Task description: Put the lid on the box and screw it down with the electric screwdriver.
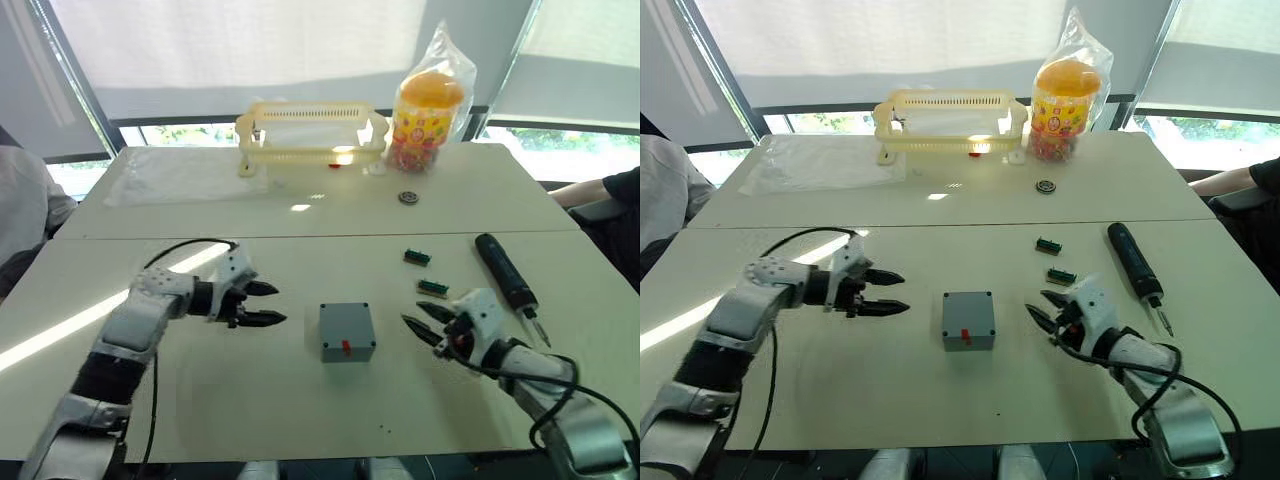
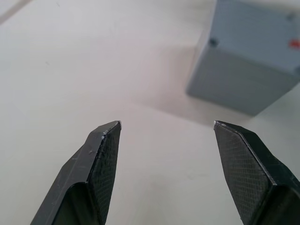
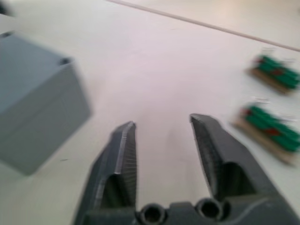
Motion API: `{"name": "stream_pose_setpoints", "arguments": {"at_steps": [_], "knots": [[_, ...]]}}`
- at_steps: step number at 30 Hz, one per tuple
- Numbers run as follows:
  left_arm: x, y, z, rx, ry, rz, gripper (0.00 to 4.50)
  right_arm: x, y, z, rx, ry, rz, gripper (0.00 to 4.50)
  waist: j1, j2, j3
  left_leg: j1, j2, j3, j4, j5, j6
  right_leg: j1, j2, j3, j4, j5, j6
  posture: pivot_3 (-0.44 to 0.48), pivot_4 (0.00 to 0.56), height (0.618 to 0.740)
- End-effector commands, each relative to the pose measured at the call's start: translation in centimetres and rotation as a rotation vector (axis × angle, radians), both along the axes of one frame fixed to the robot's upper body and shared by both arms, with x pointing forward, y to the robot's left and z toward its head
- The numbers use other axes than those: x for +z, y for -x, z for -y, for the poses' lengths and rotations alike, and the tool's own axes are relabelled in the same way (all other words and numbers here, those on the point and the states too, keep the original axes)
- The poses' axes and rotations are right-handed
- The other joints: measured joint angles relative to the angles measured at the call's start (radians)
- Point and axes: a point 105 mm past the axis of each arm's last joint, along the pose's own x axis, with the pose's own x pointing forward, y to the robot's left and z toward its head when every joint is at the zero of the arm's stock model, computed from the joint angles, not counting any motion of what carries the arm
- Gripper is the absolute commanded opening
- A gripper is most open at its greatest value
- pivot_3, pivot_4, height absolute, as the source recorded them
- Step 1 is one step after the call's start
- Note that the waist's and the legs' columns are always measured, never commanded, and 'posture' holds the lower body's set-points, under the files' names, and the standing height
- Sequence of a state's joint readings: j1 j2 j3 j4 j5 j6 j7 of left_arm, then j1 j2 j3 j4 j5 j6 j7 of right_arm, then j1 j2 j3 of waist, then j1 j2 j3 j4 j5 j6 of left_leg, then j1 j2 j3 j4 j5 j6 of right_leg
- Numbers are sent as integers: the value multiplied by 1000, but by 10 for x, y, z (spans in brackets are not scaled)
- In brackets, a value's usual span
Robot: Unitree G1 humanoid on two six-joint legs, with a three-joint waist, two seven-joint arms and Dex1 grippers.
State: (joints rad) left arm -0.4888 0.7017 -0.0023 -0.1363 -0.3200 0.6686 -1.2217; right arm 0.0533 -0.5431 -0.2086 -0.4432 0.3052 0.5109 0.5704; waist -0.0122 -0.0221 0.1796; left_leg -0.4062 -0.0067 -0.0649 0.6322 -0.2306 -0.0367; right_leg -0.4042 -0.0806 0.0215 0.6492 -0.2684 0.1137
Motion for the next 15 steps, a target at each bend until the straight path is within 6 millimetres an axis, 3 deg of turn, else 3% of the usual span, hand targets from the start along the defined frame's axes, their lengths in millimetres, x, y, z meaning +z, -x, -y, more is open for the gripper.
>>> {"name": "stream_pose_setpoints", "arguments": {"at_steps": [1,5,6,15], "knots": [[30,30,12,-65,60,26,2345,19,-3,17,-82,-106,48,2943,1,1,0,1,0,0,0,0,0,2,0,0,0,0,0,0,150,740],[42,48,27,-114,80,24,227,13,-11,23,-117,-121,19,2943,0,1,0,5,0,1,0,0,0,6,0,0,-1,-1,-1,0,150,740],[44,51,32,-127,82,28,64,9,-14,24,-125,-116,9,2943,-1,1,0,6,0,1,0,0,0,6,0,0,-1,-1,-1,0,150,740],[35,44,55,-119,-51,105,64,2,-46,31,-170,-171,-8,2943,-2,1,0,8,-1,2,-2,0,0,7,1,2,-1,0,-1,0,150,740]]}}
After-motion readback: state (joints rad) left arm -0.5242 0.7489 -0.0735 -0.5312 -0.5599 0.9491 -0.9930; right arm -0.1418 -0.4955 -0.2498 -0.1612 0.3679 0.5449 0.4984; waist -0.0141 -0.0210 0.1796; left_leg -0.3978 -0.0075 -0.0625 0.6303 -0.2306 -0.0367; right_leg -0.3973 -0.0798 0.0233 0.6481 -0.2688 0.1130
